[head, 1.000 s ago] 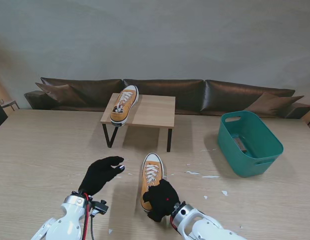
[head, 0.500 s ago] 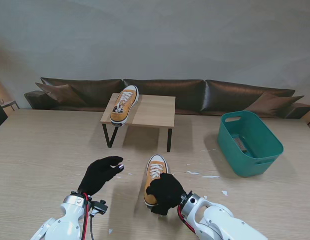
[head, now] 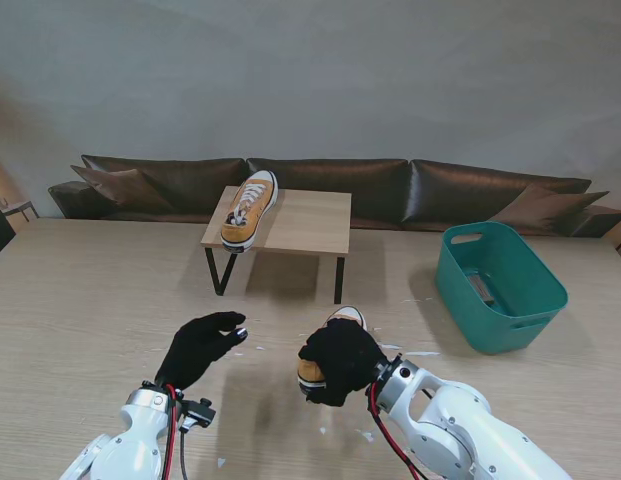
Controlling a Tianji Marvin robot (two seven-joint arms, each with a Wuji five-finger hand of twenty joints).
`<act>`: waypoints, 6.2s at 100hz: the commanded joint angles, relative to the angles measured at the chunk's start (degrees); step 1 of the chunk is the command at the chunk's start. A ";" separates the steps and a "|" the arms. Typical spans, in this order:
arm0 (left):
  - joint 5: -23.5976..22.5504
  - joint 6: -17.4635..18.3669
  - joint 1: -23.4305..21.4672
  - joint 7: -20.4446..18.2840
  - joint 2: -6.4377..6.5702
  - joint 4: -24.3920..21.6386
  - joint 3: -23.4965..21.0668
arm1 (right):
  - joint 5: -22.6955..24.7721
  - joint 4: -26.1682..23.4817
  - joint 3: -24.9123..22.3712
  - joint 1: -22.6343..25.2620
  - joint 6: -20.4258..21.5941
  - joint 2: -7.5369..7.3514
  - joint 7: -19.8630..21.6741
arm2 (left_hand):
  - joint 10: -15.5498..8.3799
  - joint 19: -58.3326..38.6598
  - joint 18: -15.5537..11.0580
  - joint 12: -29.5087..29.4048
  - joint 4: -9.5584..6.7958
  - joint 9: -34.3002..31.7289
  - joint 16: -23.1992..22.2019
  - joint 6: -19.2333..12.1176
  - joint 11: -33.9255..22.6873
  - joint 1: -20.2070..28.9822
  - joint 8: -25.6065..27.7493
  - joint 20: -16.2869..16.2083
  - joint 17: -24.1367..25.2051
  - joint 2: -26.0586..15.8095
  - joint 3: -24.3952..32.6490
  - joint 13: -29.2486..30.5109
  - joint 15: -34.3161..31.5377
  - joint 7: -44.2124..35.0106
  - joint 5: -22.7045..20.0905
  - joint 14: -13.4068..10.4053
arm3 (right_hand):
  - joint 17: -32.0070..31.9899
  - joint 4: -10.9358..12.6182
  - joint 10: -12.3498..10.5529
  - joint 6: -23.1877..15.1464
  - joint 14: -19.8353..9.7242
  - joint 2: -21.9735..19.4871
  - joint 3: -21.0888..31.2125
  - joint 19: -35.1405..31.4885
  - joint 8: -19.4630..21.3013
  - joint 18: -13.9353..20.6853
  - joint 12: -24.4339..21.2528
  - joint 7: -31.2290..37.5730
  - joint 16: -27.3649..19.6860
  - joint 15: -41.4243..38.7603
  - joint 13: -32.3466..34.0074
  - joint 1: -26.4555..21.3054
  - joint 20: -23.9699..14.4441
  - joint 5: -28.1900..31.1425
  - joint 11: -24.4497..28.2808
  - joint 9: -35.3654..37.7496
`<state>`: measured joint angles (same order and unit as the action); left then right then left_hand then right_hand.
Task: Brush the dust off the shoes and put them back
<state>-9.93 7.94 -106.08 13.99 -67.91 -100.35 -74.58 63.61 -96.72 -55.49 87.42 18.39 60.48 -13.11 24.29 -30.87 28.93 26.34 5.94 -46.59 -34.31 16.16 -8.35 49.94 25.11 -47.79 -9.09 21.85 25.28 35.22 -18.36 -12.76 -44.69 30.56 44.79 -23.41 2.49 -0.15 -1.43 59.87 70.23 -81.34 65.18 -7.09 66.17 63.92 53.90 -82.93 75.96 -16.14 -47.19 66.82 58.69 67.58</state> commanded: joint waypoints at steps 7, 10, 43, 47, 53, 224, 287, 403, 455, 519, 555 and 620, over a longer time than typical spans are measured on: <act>0.43 -0.53 0.39 -0.99 -0.40 0.12 -0.15 | -0.99 -4.29 -1.93 0.07 0.63 0.29 2.18 | -0.16 1.25 -0.84 -0.06 -2.05 0.91 -0.07 -0.73 0.14 -0.48 0.28 -1.25 -0.35 -2.27 -1.26 -1.72 -0.69 0.09 -1.70 0.58 | 12.64 3.44 -9.18 6.31 -5.38 -1.43 10.37 0.59 7.15 0.16 -0.30 25.25 0.67 0.63 -0.37 -9.96 -1.43 8.47 -0.84 3.93; 0.49 -0.57 0.47 -0.95 -0.43 0.24 -0.15 | -1.12 -4.89 -2.32 0.07 0.66 0.31 2.59 | -0.03 1.33 -0.85 -0.05 -2.06 0.86 -0.07 -0.75 0.12 -0.44 0.27 -1.28 -0.38 -2.27 -1.23 -1.70 -0.69 0.12 -1.64 0.57 | 12.63 3.46 -9.17 6.33 -5.51 -1.53 10.40 0.64 7.16 0.11 -0.28 25.25 0.66 0.71 -0.38 -9.95 -1.46 8.46 -0.85 3.93; 0.78 -1.01 0.98 -0.49 -0.61 1.04 -0.20 | -1.79 -11.70 -6.09 -0.57 -0.42 0.32 8.60 | 0.02 2.77 -0.64 -0.07 -2.08 0.92 -0.07 -0.58 0.14 -0.36 0.27 -1.56 -1.00 -2.34 -1.27 -1.77 -0.67 0.13 -1.68 0.63 | 12.53 3.68 -9.08 6.38 -5.58 -2.28 9.95 0.91 7.30 0.06 -0.04 25.21 0.71 0.88 -0.37 -9.82 -1.69 8.21 -0.96 3.65; 0.82 -1.08 1.05 -0.41 -0.64 1.08 -0.15 | -1.77 -12.27 -6.36 -0.73 -0.74 0.32 9.13 | -0.09 3.04 -0.59 -0.07 -2.08 0.96 -0.08 -0.60 0.16 -0.37 0.27 -1.59 -1.12 -2.37 -1.28 -1.77 -0.69 0.13 -1.70 0.64 | 12.54 3.72 -9.08 6.38 -5.60 -2.21 9.84 0.92 7.32 0.06 -0.02 25.20 0.70 0.92 -0.36 -9.87 -1.72 8.18 -0.98 3.66; 0.83 -1.22 1.17 -0.36 -0.66 1.16 -0.07 | -2.13 -12.96 -6.66 -1.01 -1.17 0.34 10.10 | -0.03 3.58 -0.51 -0.07 -2.08 0.95 -0.09 -0.65 0.15 -0.37 0.27 -1.65 -1.40 -2.35 -1.28 -1.79 -0.69 0.13 -1.72 0.58 | 12.49 3.77 -9.11 6.38 -5.60 -2.36 9.78 0.97 7.35 0.06 0.01 25.20 0.71 0.93 -0.35 -9.84 -1.74 8.18 -1.01 3.61; 1.99 -7.63 4.45 -0.83 -1.04 3.51 2.43 | -6.82 38.66 29.26 -46.07 -10.09 10.72 -24.41 | 0.05 11.80 -0.29 -0.05 -2.15 1.26 -0.17 -0.61 0.18 -0.15 0.23 -8.13 -4.13 -2.92 -1.69 -2.09 -0.63 0.16 -1.72 0.59 | 6.47 4.66 -9.69 4.69 -4.33 -8.10 7.69 3.96 5.69 0.51 -3.79 27.28 -2.82 6.64 -0.38 -8.20 -1.20 4.00 3.16 -3.35; 2.73 -8.08 4.61 0.17 -1.41 4.72 3.16 | -11.78 53.97 39.06 -51.71 -10.39 17.02 -29.21 | -0.01 11.99 -0.37 -0.02 -2.19 1.35 -0.20 -0.43 0.19 -0.02 0.21 -8.39 -4.08 -2.94 -1.72 -2.18 -0.64 0.21 -1.63 0.56 | 1.11 12.06 -7.92 -2.62 -2.55 -9.72 6.48 4.59 4.28 -0.92 -10.85 25.64 -6.78 15.08 -1.02 -1.01 2.21 1.46 4.00 -10.07; 2.88 -6.67 4.54 -1.31 -1.04 5.66 2.74 | -7.92 44.20 33.85 -48.10 -15.36 11.21 -20.98 | 0.19 12.01 -0.38 0.14 -2.20 0.81 -0.20 -0.62 0.05 0.03 0.13 -8.53 -4.26 -2.93 -1.88 -2.03 -0.74 0.30 -1.33 0.53 | -7.51 10.64 -4.36 0.13 -0.20 -5.87 1.46 3.69 -20.53 -3.88 -20.36 -6.23 -9.29 17.01 -11.01 3.67 1.24 -34.40 -0.97 -26.84; 3.05 -6.17 4.51 -1.67 -0.96 6.10 2.58 | -7.81 41.42 31.84 -46.90 -15.99 9.95 -17.05 | 0.27 12.02 -0.30 0.17 -2.19 0.82 -0.21 -0.55 0.07 0.07 0.13 -8.55 -4.28 -2.88 -2.01 -1.99 -0.76 0.29 -1.37 0.62 | -13.85 10.41 -1.17 5.60 3.50 -8.03 -1.56 5.92 -39.36 -4.95 -27.15 -20.31 -12.12 24.45 -20.60 10.22 0.79 -49.93 -7.22 -38.97; 2.41 -4.88 5.68 -3.02 -0.56 6.42 2.62 | -7.16 23.43 15.75 -34.58 -14.11 6.39 -11.21 | -0.43 12.30 -0.68 0.01 -2.14 1.13 0.17 -0.96 0.21 -0.03 0.01 -8.38 -3.82 -2.68 -2.24 -2.96 0.05 0.54 -0.82 0.16 | -19.05 12.97 -2.87 -5.81 7.28 -27.74 -17.69 17.59 -36.10 -8.91 -31.32 -23.22 -18.02 39.91 -25.06 12.93 3.67 -42.12 -14.50 -36.83; 1.99 -3.14 6.37 -4.13 -0.21 6.08 2.80 | -8.29 13.33 6.30 -23.94 -11.54 5.11 -8.90 | -1.68 13.79 -1.57 -1.34 -2.00 2.79 2.37 -1.90 1.14 -0.34 -0.32 -6.90 -2.26 -2.13 -2.75 -5.03 3.79 1.18 0.75 -0.94 | -20.28 14.80 -3.06 -7.50 9.21 -31.44 -24.87 24.38 -34.47 -11.00 -34.38 -26.40 -23.45 53.11 -24.81 8.99 9.30 -37.11 -21.12 -31.95; -2.44 3.42 6.56 -2.43 0.08 6.76 3.20 | -14.71 5.60 -5.73 -3.70 -4.66 4.99 -10.86 | -7.14 19.64 -6.52 -7.52 -1.92 10.51 11.37 -5.44 3.63 -1.69 -3.10 5.13 4.98 2.01 -2.42 -14.17 12.65 3.99 7.26 -7.90 | -22.68 18.68 -2.73 -6.99 10.53 -33.76 -33.66 29.25 -34.04 -12.22 -36.41 -29.95 -26.94 61.07 -25.83 6.13 13.08 -34.45 -25.47 -29.14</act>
<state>-12.28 10.93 -99.35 12.57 -67.75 -93.46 -71.42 49.25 -91.62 -61.28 82.11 13.22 65.56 -24.34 18.91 -12.69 25.10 19.77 5.38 -38.33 -23.64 12.75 -5.45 49.91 22.50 -43.19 -4.93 21.95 23.51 23.46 -6.70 -9.38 -38.66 24.23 43.93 -6.53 -0.08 -6.81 8.45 26.56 37.50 -53.59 30.39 -17.16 30.85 35.19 27.55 -22.57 51.76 -9.38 -34.93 31.12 34.04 37.41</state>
